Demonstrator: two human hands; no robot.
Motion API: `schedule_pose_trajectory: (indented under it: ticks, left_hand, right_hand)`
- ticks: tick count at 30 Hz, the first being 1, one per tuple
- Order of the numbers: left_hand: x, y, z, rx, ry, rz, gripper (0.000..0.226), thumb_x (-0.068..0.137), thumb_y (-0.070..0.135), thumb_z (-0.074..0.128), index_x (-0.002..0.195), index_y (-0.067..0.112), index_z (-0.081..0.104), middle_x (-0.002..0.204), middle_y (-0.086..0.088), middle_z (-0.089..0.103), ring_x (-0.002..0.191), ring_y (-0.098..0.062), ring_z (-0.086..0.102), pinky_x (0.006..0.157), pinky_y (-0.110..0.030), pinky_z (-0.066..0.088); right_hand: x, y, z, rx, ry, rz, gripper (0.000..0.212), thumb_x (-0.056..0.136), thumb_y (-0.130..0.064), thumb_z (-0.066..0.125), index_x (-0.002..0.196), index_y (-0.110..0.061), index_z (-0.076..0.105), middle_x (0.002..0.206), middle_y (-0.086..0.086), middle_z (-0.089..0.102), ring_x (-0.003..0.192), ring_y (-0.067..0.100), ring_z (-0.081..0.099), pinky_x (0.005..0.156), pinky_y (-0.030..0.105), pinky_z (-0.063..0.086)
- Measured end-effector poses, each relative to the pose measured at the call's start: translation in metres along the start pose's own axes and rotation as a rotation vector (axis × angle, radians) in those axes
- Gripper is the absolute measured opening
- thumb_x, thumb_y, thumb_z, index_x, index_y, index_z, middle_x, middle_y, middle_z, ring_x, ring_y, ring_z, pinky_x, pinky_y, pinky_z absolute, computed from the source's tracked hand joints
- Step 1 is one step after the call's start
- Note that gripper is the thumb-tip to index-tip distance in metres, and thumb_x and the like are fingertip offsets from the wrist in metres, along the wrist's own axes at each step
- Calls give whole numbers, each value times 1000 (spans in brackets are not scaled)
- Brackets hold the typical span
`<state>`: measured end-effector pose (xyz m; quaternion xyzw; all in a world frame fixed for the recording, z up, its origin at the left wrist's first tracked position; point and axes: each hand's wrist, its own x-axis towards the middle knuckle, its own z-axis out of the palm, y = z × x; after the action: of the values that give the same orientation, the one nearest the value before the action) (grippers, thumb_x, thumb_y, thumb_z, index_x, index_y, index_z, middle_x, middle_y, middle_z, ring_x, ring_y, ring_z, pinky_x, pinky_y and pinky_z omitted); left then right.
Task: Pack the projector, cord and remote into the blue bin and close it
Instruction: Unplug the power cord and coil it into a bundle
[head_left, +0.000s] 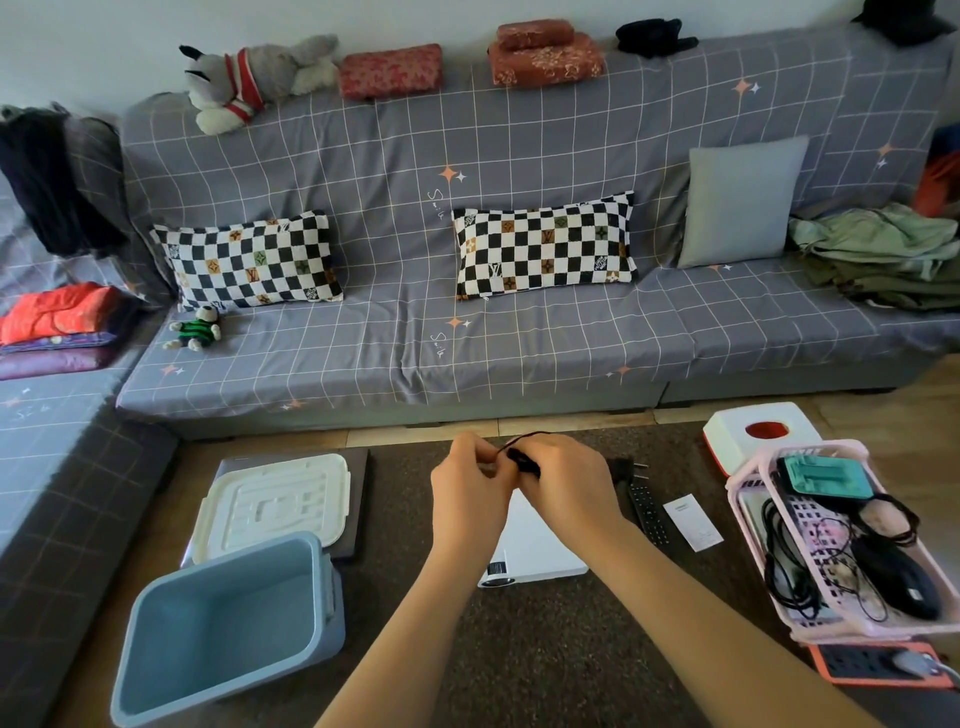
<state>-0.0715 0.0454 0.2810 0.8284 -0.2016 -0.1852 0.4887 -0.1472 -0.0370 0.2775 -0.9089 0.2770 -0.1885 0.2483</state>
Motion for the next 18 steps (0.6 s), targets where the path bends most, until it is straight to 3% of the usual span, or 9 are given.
schedule_pose_trajectory:
  ticks: [3, 5, 7, 10, 13, 15, 18]
  left_hand:
    - [2, 1, -1, -163, -38, -50, 28, 75, 3, 64, 79, 30, 60, 81, 11, 68, 73, -2, 66, 58, -14, 53]
    - [4, 4, 0, -271, -84, -104, 36, 73, -3, 61, 84, 31, 64, 86, 10, 72, 79, -7, 69, 67, -21, 58]
    - [8, 5, 2, -324, -137, -164, 37, 75, -7, 56, 91, 22, 70, 89, 2, 74, 81, -12, 71, 71, -25, 59]
    - [13, 7, 2, -257, -327, -249, 33, 80, -9, 49, 97, 6, 73, 87, -10, 74, 76, -15, 70, 65, -19, 58]
    - [16, 8, -1, -68, -498, -259, 25, 87, -1, 45, 89, 4, 70, 80, -10, 71, 73, -20, 69, 62, -23, 58]
    - [17, 7, -2, -22, -516, -250, 26, 91, 3, 43, 86, 6, 68, 79, -9, 71, 70, -17, 70, 55, -20, 56]
    - [17, 2, 0, -179, -448, -281, 32, 91, -2, 41, 78, 6, 69, 72, -8, 71, 59, -11, 71, 51, -17, 54]
  right_hand:
    - [-2, 4, 0, 47, 25, -60, 24, 83, -11, 59, 103, -15, 70, 98, 0, 72, 93, 17, 62, 78, 30, 51]
    - [-5, 6, 3, 84, 60, -80, 26, 82, -6, 59, 106, -13, 70, 100, 3, 73, 95, 18, 64, 80, 30, 52]
    - [-9, 6, 7, 101, 126, -83, 25, 80, -2, 62, 102, -9, 71, 97, 5, 74, 91, 21, 68, 78, 31, 54]
    - [-17, 10, 13, 14, 207, -151, 24, 71, 5, 71, 93, -4, 73, 87, 7, 75, 83, 22, 71, 78, 30, 55]
    - [-24, 14, 18, -45, 229, -198, 28, 67, 5, 78, 92, -4, 73, 87, 6, 76, 83, 19, 71, 86, 27, 50]
    - [-25, 16, 19, -35, 231, -207, 28, 69, 6, 76, 94, -4, 73, 89, 6, 75, 86, 19, 71, 89, 28, 48]
    - [-23, 16, 16, 10, 199, -218, 26, 74, 8, 68, 98, -2, 71, 94, 9, 74, 91, 22, 69, 92, 34, 48]
